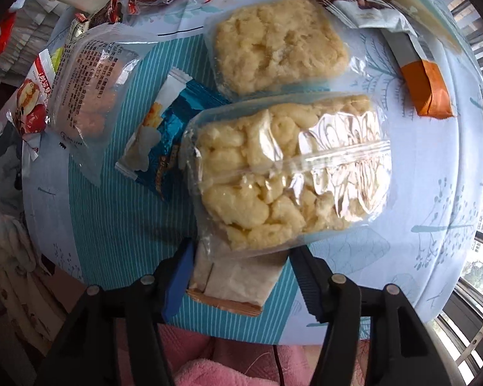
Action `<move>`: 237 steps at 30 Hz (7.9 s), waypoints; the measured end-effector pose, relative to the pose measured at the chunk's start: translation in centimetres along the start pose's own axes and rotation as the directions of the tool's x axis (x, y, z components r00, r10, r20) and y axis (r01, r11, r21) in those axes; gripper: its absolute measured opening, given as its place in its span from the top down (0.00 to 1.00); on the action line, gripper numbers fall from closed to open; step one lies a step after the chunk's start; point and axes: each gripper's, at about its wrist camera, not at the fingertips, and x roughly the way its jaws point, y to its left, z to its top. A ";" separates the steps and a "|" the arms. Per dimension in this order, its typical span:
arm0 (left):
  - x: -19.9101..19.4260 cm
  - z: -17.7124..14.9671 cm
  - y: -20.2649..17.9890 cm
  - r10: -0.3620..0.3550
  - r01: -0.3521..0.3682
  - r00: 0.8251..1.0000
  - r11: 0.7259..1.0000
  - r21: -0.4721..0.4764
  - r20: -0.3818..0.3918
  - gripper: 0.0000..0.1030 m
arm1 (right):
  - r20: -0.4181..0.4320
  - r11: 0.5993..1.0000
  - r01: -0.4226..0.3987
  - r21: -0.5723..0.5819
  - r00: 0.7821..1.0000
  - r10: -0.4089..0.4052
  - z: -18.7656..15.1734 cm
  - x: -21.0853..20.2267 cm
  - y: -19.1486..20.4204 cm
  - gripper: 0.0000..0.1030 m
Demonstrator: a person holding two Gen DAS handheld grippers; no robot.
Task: Organize snacks
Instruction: 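Lift the white-and-red bag with left while right opens and moves to the tan biscuit bag, then carry the white-and-red bag over the white bin with left while right grasps the tan biscuit bag, then lower both bags into the white bin and open both tools, then grasp the clear printed bread bag with left while right grasps the yellow puff bag, then lift both bags over the white bin and release them inside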
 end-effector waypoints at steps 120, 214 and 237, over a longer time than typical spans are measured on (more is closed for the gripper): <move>4.3 19.1 7.5 -0.320 0.332 0.844 0.942 0.049 0.430 0.20 | 0.830 0.992 0.008 -0.128 0.549 0.102 16.5 -21.6 -3.9 0.35; 15.0 1.1 1.9 -0.106 0.116 0.993 0.955 0.272 -0.050 0.33 | 0.158 0.627 -0.374 0.683 0.914 0.373 0.4 -6.6 -18.6 0.39; -5.8 9.5 1.9 -0.296 0.152 0.849 0.930 0.335 0.438 0.32 | 0.652 0.879 -0.450 0.158 0.716 0.249 8.3 -23.5 -11.8 0.39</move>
